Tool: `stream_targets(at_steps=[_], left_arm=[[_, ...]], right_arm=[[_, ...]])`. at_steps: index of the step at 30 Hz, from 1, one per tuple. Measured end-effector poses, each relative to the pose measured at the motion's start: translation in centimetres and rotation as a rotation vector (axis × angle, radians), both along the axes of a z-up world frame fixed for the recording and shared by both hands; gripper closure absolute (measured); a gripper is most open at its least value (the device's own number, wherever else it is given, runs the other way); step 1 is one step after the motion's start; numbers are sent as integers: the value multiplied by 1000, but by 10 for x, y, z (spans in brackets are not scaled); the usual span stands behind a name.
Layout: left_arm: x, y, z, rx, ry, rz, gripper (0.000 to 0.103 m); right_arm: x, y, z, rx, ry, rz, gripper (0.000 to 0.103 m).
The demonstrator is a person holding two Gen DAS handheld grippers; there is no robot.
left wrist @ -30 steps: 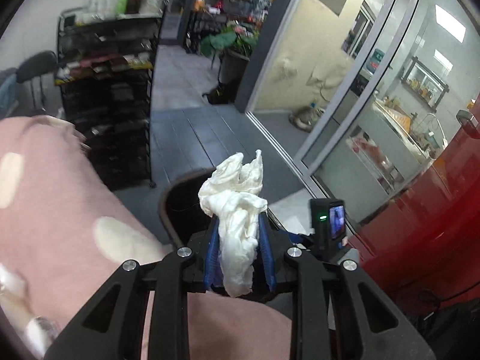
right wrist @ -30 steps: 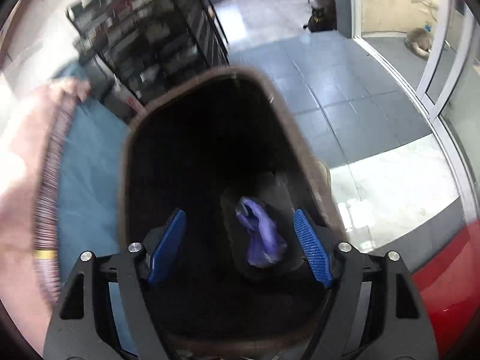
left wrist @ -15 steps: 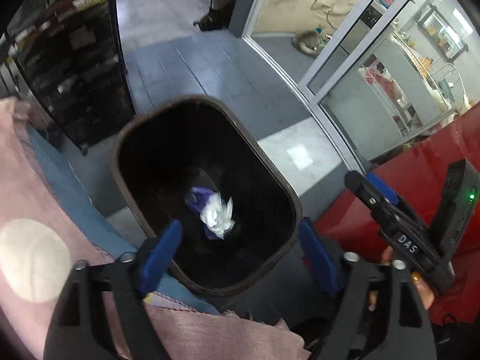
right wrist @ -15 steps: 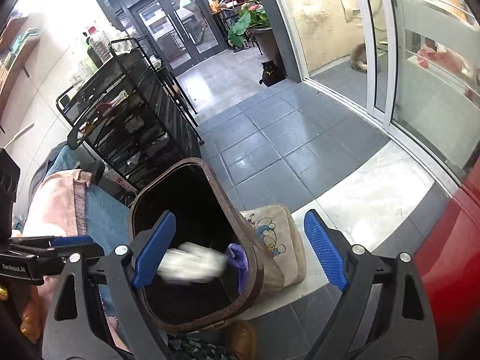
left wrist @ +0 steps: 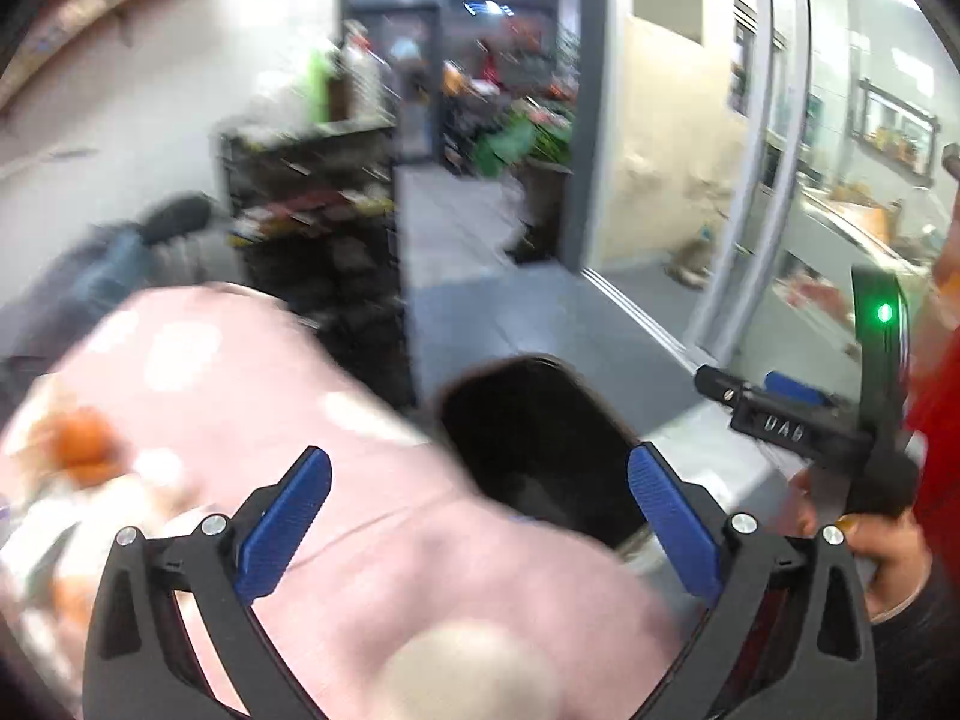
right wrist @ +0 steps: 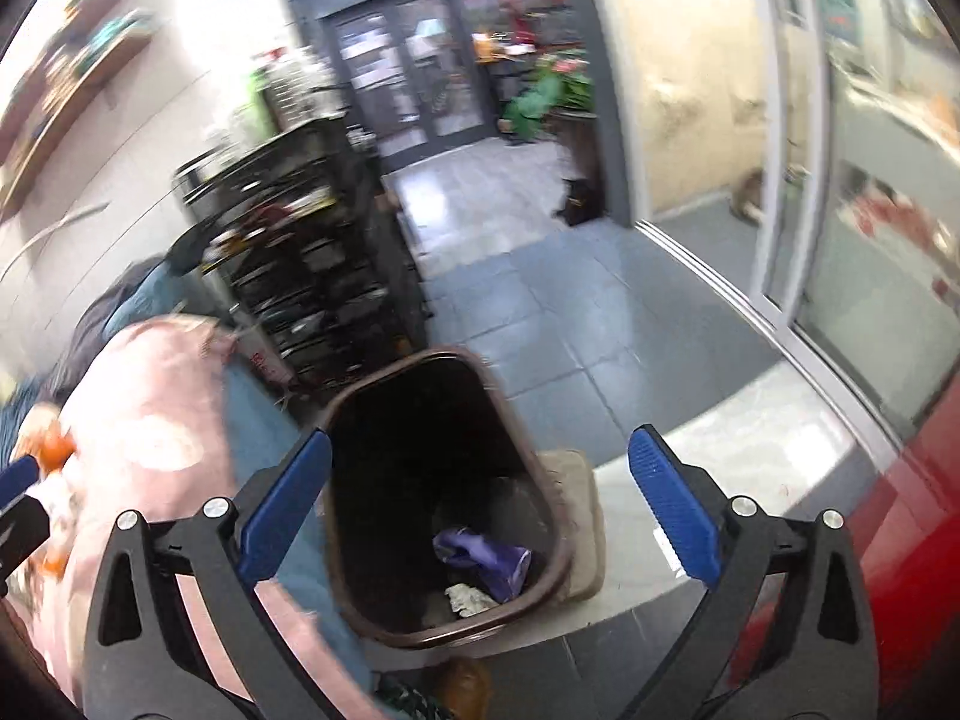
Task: Collect trash
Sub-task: 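Grasp the crumpled white paper with the right tool while the left grasps the clear wrapper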
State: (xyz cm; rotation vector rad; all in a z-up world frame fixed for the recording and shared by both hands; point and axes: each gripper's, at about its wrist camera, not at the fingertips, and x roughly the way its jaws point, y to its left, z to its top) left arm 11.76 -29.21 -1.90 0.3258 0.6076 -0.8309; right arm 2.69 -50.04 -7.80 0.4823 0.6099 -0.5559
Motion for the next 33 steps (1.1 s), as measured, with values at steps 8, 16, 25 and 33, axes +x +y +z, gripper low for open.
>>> stream_targets(at_steps=[8, 16, 25, 33], left_arm=[[-8, 105, 4, -72, -33, 246, 5], [-5, 209, 5, -98, -28, 524, 5], [5, 301, 14, -143, -26, 717, 5], [15, 325, 10, -175, 14, 760, 5]], right_arm=[[36, 89, 26, -18, -33, 347, 5], [68, 168, 30, 8, 20, 580, 5], [91, 235, 30, -36, 93, 714, 5], [135, 260, 28, -112, 187, 806, 5]])
